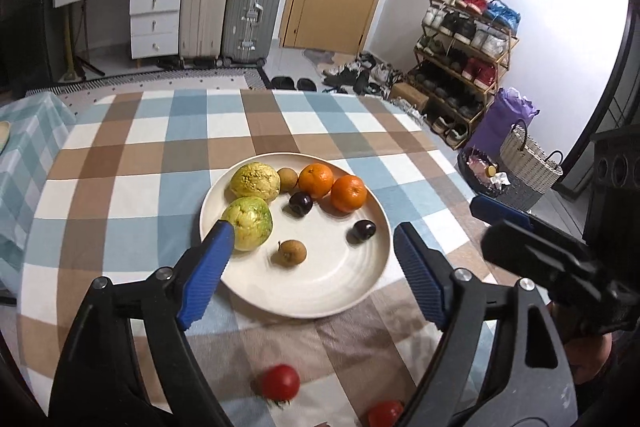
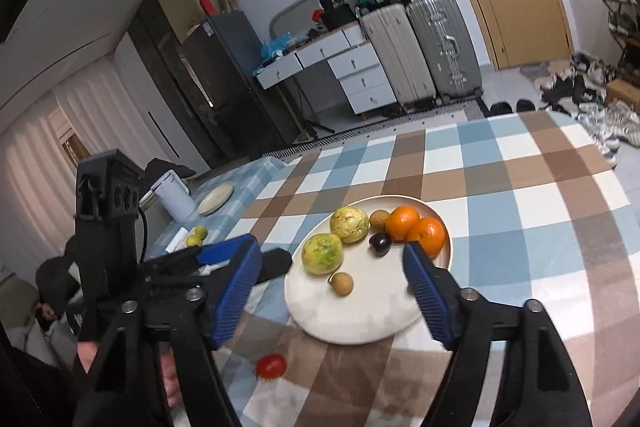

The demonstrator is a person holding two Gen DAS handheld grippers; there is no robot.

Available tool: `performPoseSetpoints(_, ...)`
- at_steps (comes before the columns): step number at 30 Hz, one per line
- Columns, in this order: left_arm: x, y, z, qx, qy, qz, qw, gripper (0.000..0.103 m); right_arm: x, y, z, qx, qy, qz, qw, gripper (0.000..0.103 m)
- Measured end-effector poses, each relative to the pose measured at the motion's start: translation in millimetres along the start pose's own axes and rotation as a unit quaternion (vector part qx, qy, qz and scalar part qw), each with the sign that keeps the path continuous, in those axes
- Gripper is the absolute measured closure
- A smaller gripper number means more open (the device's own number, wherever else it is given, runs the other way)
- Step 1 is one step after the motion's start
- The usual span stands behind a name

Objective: Organize fruits
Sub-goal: 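Withdraw both grippers from the plate toward the two red tomatoes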

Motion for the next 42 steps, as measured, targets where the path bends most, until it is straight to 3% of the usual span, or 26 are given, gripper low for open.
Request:
performPoseSetpoints(3,-9.4,20.2,1.8,0.005,-0.009,0.017,0.9998,0.018,-6.5,14.0,-12.3,0.006,0.012,0.011,1.0,0.014)
performPoseSetpoints(7,-28.0,42.5,-0.6,0.024,-0.024,0.036,0.9988,0.005,-19.4,27.8,-25.7,0.01,0.019,0.015,1.0,0.006)
performPoseSetpoints(15,-64.0,72.2,-15.7,0.04,-0.017,0.059,0.9973,0.001,-52.0,44.8,-44.7,0.008,0.034,0.009,0.999,0.002)
performPoseSetpoints(26,-118.4,66.9,-45.4,0.062,0.01,0.028,0.9977,0.001,-108.7,31.6,-61.7,0.004,0.053,-0.041,0.998,0.0)
performPoseSetpoints(42,-144.6,54.3,-86.2,0.069,0.054,-0.007,0.9961,0.001,-153.3,-5.2,-77.2,0.025,0.046,-0.117,0.992,0.001)
Point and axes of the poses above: each gripper's, at about its wrist camera, not at the fingertips, and y roughly against the way its jaws point, z to its right, x to its top, the point moved 10 cm from there along -y, roughly the way its jaws point, and after that the axes turned 12 degrees about y, right-handed, at the moved point
